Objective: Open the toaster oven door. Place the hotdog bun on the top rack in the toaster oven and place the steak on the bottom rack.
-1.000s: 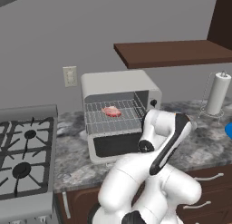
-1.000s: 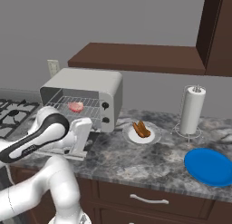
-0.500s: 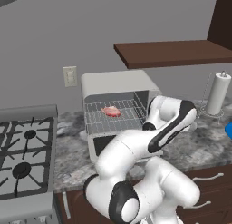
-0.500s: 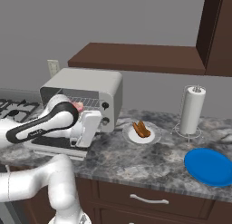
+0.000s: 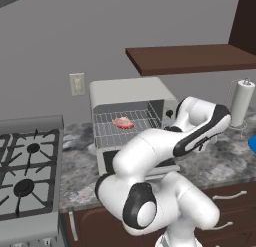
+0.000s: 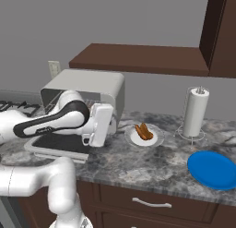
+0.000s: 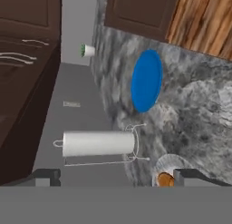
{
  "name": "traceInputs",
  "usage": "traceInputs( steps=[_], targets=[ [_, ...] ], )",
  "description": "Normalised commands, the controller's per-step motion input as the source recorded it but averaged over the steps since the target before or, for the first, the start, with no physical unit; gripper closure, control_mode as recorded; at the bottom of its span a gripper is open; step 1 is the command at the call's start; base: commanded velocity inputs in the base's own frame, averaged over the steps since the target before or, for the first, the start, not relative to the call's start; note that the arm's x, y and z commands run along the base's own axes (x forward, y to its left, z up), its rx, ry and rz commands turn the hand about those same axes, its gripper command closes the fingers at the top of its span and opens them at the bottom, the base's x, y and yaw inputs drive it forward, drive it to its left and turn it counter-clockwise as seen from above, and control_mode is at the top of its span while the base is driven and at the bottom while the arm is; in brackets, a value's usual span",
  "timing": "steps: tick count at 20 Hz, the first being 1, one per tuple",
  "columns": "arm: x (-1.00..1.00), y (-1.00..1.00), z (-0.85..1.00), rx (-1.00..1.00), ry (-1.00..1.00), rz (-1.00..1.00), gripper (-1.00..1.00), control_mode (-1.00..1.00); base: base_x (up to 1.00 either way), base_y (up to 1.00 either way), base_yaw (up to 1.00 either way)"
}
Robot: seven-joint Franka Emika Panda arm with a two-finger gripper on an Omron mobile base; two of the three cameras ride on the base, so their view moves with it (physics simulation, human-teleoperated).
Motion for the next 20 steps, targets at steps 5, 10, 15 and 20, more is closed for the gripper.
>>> traceInputs(
  steps=[5,10,15,20],
  targets=[
    [-0.13,-0.38,0.01,-0.62,0.42,0.10,-1.00,-1.00,0.00,0.00,0.00],
    [-0.09,-0.42,0.16,-0.47,0.40,0.08,-1.00,-1.00,0.00,0.00,0.00],
    [-0.03,-0.31,0.39,-0.24,0.46,0.12,-1.00,-1.00,0.00,0.00,0.00],
    [-0.07,-0.22,0.47,-0.08,0.45,0.18,-1.00,-1.00,0.00,0.00,0.00]
  ],
)
